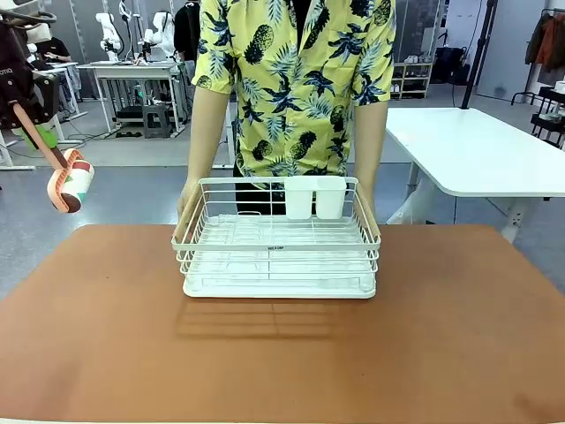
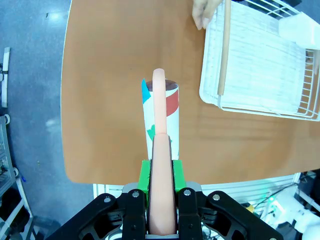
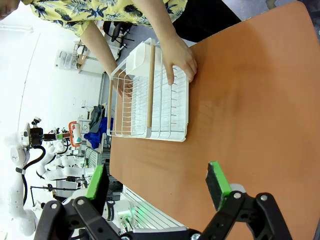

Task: Clean the table.
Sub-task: Place the Lint Roller down when the Dish drying rack is positioned in the middle of the table.

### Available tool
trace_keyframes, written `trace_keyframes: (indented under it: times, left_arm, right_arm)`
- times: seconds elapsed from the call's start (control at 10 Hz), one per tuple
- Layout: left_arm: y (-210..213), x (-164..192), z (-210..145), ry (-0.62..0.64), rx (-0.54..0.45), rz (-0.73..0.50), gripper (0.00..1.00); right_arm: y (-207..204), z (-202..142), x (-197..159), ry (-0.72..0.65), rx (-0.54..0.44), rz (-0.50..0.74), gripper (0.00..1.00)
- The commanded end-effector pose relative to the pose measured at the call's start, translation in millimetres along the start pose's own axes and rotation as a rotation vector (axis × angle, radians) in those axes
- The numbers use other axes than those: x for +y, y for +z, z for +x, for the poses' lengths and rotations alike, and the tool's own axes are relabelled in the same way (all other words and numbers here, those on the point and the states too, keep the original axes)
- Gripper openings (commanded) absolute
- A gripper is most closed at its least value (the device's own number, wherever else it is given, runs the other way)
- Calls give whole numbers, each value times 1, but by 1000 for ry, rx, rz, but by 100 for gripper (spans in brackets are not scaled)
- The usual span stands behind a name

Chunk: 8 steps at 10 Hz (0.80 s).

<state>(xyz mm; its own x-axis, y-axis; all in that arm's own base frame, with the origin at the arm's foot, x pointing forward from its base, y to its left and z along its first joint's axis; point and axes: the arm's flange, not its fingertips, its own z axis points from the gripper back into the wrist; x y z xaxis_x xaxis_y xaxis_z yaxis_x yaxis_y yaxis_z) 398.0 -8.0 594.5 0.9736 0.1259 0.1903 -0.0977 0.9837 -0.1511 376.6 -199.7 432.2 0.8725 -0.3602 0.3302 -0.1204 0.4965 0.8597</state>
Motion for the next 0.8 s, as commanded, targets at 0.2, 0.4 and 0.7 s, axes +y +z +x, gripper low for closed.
trace_keyframes:
  times: [0.2,0.4,0.7]
  left_arm:
    - [7,-1,0,-3,12,-1,21]
    - [7,-1,0,-3,12,-1,21]
    - [7,-1,0,-3,12,-1,21]
  right_arm:
    - [0,1,2,12,-10,17,100]
    - [0,1,2,12,-10,17,100]
    - [0,1,2,12,-10,17,100]
